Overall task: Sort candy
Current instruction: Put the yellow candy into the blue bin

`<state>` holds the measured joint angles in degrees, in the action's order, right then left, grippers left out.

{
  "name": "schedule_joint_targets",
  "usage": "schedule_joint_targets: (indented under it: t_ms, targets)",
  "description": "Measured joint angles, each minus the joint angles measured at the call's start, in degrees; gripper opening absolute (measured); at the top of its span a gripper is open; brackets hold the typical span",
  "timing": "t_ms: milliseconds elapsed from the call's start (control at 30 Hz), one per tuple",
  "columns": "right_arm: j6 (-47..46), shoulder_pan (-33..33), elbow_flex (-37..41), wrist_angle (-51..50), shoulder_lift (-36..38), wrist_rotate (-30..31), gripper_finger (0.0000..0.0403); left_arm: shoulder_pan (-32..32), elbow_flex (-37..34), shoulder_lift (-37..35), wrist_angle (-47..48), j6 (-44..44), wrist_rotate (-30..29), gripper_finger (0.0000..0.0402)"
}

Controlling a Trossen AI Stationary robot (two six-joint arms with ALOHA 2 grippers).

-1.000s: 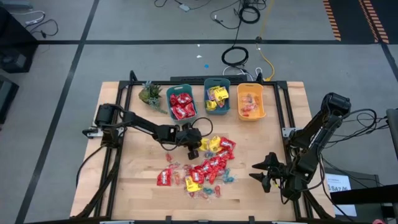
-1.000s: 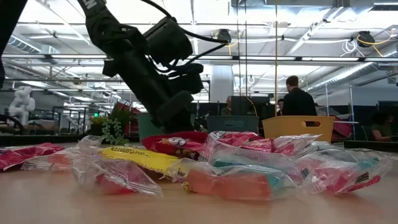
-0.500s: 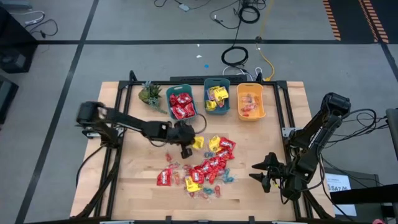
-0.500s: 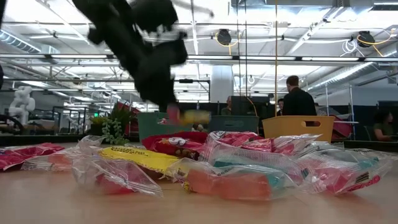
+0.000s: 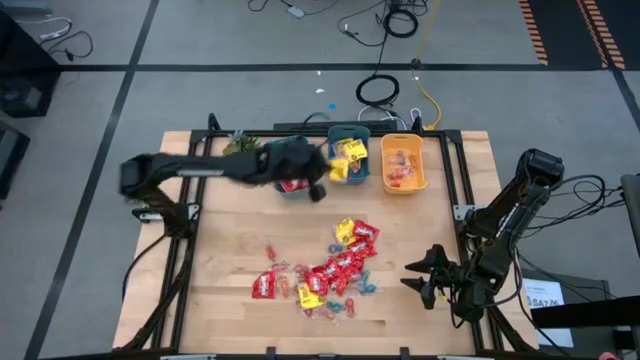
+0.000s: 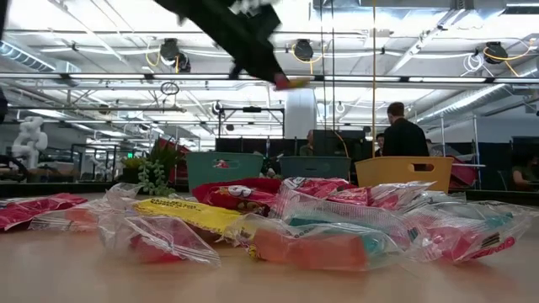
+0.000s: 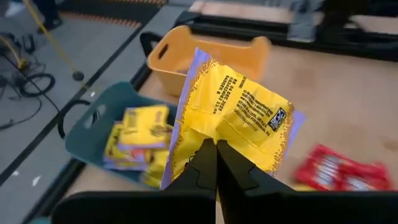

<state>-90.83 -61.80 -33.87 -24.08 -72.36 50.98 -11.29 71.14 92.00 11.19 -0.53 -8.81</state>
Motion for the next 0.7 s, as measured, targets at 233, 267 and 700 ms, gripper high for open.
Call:
schedule_joint_targets:
  t_ms: [233, 267, 700]
  targets:
    - [-1.6, 0.7, 0.0, -0.4, 0.0, 0.0, 0.0224, -9.2, 18.1, 17.9, 4.7, -2.9, 9.7, 0.0000]
    - [-1.7, 0.9, 0.0, -0.5, 0.0, 0.0, 0.0224, -10.0, 20.4, 20.1, 5.8, -2.9, 10.3, 0.0000]
    - [-3.5, 2.2, 0.0, -0.5, 0.0, 0.0, 0.0224, -13.1, 27.7, 27.9, 11.1, 0.0, 10.3, 0.0100]
